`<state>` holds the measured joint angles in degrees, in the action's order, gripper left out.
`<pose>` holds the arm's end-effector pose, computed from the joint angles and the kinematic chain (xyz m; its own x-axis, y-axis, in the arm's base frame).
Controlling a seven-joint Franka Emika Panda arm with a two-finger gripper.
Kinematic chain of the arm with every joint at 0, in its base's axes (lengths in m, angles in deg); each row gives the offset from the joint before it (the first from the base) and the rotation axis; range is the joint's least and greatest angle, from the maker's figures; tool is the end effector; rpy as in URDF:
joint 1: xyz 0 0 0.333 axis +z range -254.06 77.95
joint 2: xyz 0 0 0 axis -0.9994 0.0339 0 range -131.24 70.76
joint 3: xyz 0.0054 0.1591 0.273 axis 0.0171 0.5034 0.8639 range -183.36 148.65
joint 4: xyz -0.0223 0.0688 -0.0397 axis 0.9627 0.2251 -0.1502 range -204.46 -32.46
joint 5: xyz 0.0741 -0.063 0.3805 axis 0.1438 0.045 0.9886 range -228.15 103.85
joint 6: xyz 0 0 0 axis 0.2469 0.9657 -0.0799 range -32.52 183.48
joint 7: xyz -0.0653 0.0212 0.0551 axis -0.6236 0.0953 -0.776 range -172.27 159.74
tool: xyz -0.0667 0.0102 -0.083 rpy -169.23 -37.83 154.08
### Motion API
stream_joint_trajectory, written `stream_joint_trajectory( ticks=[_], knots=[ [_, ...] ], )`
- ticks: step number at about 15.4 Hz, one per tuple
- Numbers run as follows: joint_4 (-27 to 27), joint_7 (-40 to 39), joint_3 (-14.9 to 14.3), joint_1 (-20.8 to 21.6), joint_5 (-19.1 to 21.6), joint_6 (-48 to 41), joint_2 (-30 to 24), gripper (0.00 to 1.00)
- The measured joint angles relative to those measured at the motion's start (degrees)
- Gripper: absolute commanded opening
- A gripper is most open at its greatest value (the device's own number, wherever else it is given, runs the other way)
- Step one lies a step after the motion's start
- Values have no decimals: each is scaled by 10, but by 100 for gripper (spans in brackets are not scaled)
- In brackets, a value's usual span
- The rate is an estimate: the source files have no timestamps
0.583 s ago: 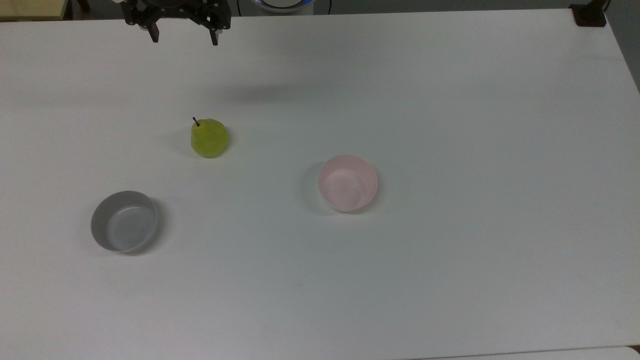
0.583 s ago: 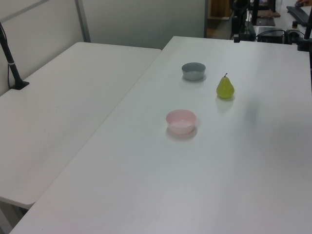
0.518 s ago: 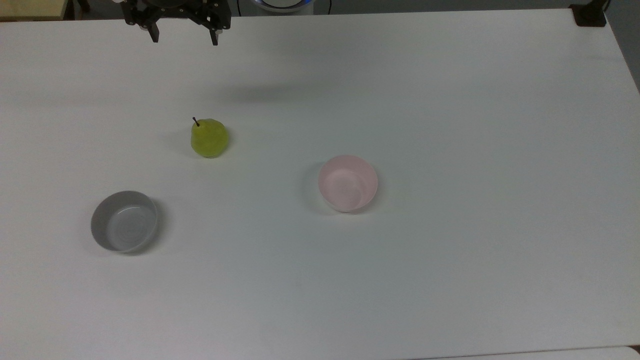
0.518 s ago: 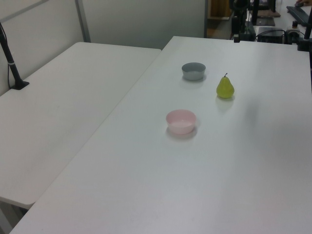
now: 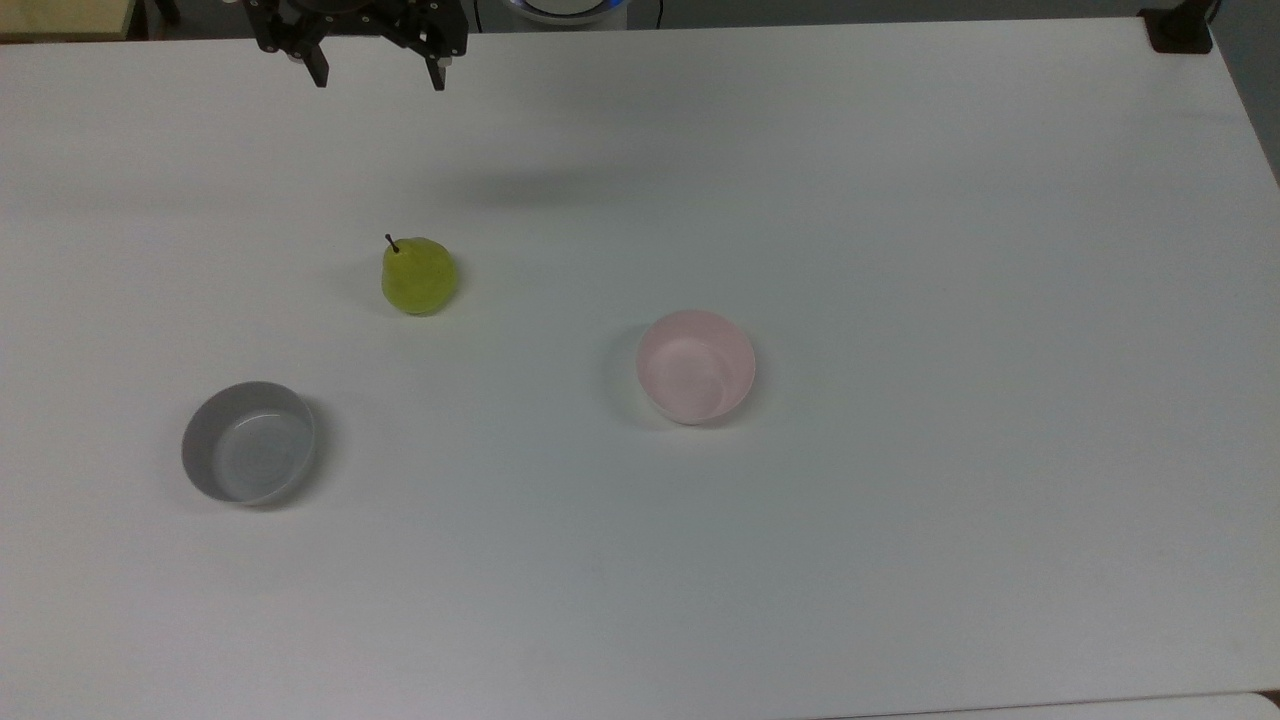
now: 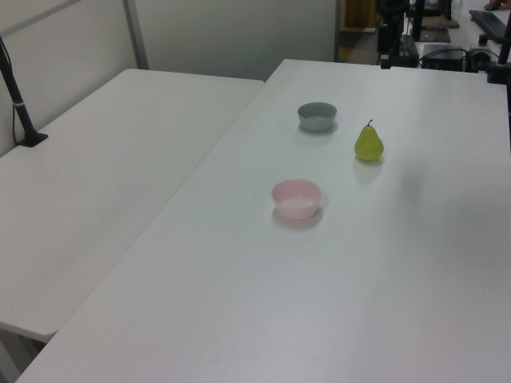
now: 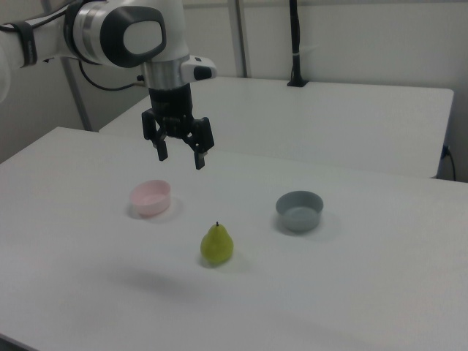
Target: Place the pear in the bowl
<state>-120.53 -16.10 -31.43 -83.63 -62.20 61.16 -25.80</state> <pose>0.5704 -0.0921 0.5687 0.9978 0.0031 -0.0669 0.0036 -1.0000 0.0084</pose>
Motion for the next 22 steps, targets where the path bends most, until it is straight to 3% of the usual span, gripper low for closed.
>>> stream_joint_trajectory(
  ticks=[22],
  knots=[
    [6, 0, 0, 3, 17, 0, 17, 100]
  ],
)
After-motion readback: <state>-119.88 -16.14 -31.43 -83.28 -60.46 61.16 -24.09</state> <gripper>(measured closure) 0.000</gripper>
